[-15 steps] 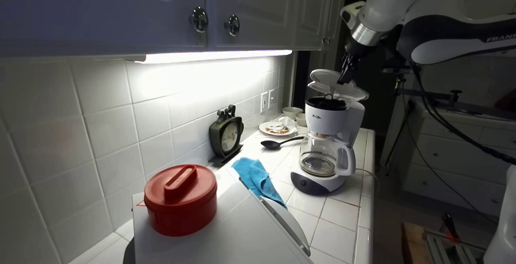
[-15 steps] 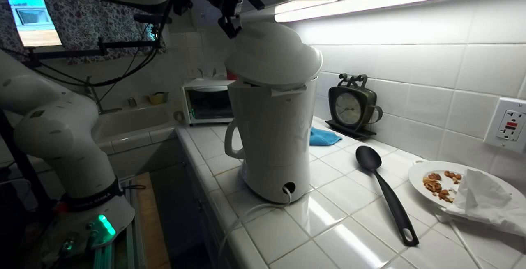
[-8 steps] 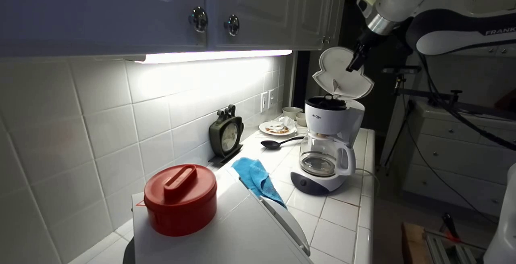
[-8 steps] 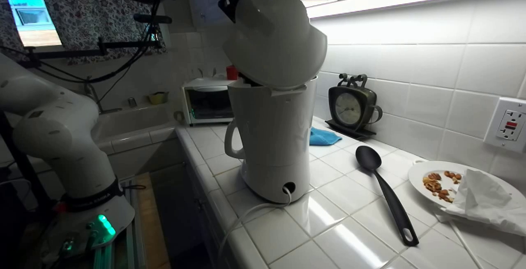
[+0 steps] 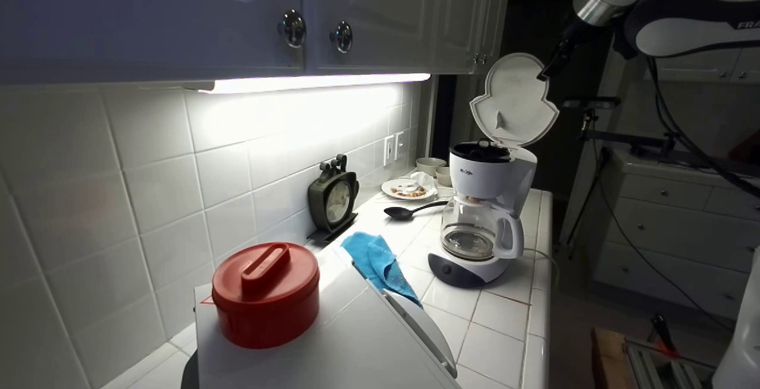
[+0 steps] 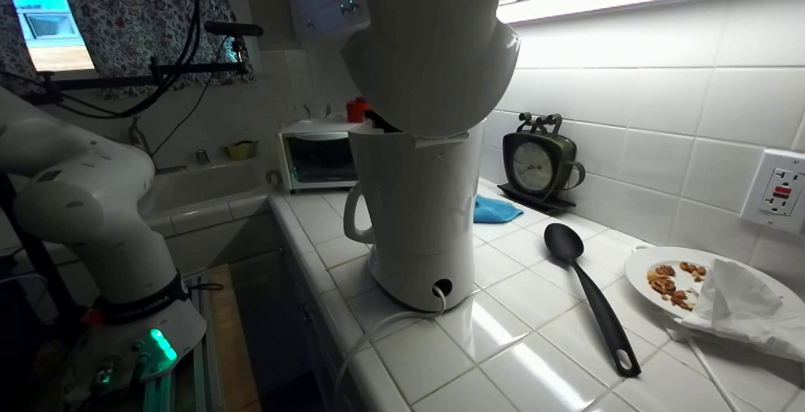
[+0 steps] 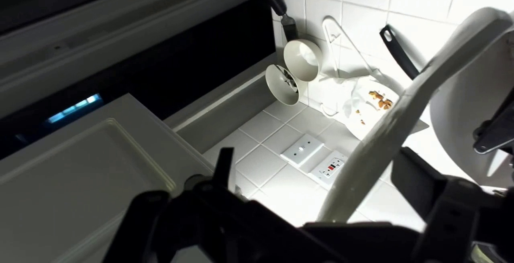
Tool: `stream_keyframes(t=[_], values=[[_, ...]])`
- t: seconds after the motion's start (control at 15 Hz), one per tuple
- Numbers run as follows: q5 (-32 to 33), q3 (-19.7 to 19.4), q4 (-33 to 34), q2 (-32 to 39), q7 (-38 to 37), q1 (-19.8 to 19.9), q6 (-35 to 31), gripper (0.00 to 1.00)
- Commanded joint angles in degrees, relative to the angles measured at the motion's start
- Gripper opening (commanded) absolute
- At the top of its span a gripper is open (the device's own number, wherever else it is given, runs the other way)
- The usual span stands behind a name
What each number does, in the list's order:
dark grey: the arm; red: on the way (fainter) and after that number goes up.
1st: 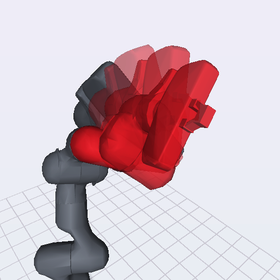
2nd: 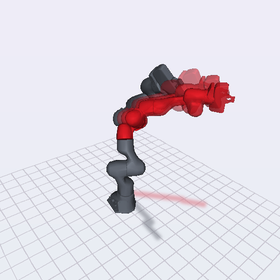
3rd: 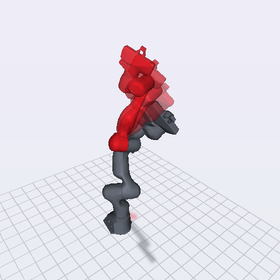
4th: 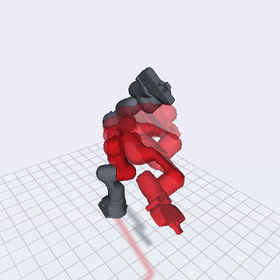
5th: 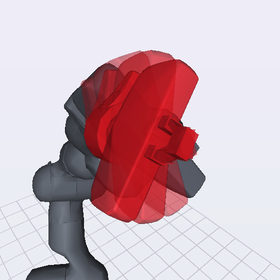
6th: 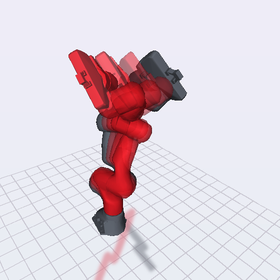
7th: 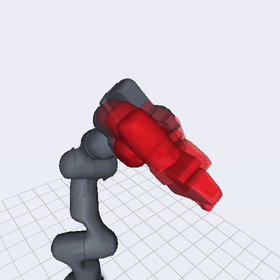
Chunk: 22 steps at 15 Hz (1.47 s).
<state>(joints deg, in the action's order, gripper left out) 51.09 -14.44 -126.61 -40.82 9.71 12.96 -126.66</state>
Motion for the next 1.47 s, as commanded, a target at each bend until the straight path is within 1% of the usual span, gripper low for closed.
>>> stream_keyframes(t=[0.0,0.33,0.47,0.53,0.67,0.8,0.93,1.07,1.27,1.33,1.4], values=[[2.37,-1.56,0.4,-0.68,1.89,1.37,-0.83,1.0],[2.53,-4.31,-0.28,-0.59,2.62,2.38,-1.27,1.0],[0.22,-3.29,0.4,-0.44,0.76,2.42,1.9,1.0],[-0.97,-3.07,0.27,-0.75,0.64,1.79,2.74,1.0],[-1.63,-1.56,0.45,-0.81,0.11,1.16,4.22,1.0],[-3.55,1.02,0.85,-0.97,-1.23,0.36,7.11,1.0],[-7.67,3.23,0.99,-1.05,-2.17,-1.99,9.96,1.0],[-11.87,5.55,1.06,-0.83,-4.25,-3.8,11.19,1.0],[-18.49,7.32,0.47,-0.46,-6.96,-6.52,10.27,1.0],[-21.28,7.2,-0.08,-0.46,-6.89,-7.61,9.65,1.0],[-23.51,7.26,-0.78,-0.45,-7.36,-7.89,9.15,1.0]])
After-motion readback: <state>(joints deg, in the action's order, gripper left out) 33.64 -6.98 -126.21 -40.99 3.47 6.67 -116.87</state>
